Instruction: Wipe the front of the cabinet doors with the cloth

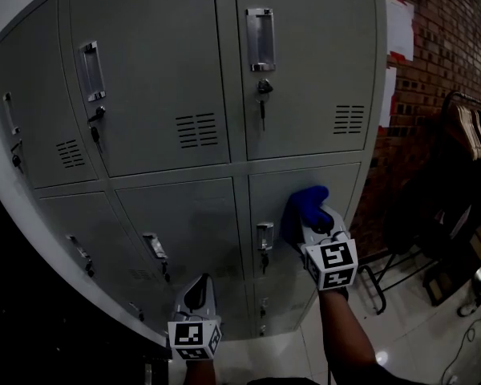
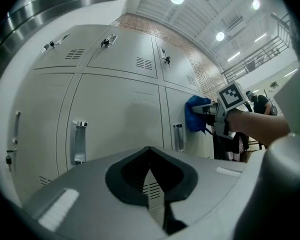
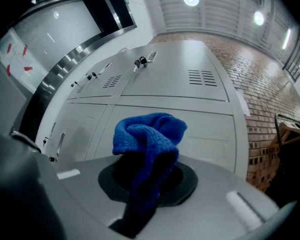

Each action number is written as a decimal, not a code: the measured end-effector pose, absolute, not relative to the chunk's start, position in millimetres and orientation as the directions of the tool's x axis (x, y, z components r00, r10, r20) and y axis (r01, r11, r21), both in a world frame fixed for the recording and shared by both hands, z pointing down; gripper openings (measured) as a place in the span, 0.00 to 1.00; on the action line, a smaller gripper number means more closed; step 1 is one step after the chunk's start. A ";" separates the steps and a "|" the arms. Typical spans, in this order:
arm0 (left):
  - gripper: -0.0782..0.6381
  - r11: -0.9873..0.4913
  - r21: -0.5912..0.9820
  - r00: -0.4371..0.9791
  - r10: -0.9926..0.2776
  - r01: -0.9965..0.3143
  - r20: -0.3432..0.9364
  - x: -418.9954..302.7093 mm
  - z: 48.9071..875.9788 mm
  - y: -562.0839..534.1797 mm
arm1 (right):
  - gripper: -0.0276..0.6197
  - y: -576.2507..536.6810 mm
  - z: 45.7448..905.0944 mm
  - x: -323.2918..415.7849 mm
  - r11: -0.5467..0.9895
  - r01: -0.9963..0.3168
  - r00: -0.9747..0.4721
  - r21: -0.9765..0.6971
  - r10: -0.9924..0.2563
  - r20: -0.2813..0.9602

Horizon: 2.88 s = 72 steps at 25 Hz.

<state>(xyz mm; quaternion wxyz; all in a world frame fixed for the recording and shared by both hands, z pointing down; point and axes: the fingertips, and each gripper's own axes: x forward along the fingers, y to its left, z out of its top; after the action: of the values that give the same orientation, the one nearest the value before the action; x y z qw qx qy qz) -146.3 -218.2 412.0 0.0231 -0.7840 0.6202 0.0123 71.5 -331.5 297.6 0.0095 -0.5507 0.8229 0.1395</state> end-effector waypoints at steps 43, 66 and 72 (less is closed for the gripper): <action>0.13 -0.252 -0.012 0.252 -0.967 -0.968 -0.035 -134.1 421.3 -220.0 | 0.13 -311.6 338.0 32.0 0.490 -0.838 -0.529 0.241 -0.838 -0.133; 0.13 -0.250 -0.006 0.251 -0.968 -0.968 -0.023 -139.9 426.1 -221.1 | 0.13 -329.0 357.6 46.9 0.447 -0.863 -0.474 0.238 -0.878 -0.070; 0.13 -0.258 -0.012 0.259 -0.966 -0.966 -0.022 -136.2 425.0 -221.1 | 0.13 -332.6 360.7 75.2 0.412 -0.868 -0.442 0.277 -0.895 -0.055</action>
<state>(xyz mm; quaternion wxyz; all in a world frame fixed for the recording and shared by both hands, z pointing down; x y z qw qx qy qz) -136.2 -221.1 425.0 0.0114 -0.7932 0.6089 0.0051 75.2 -332.6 360.7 -0.0506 -0.5256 0.8387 0.1333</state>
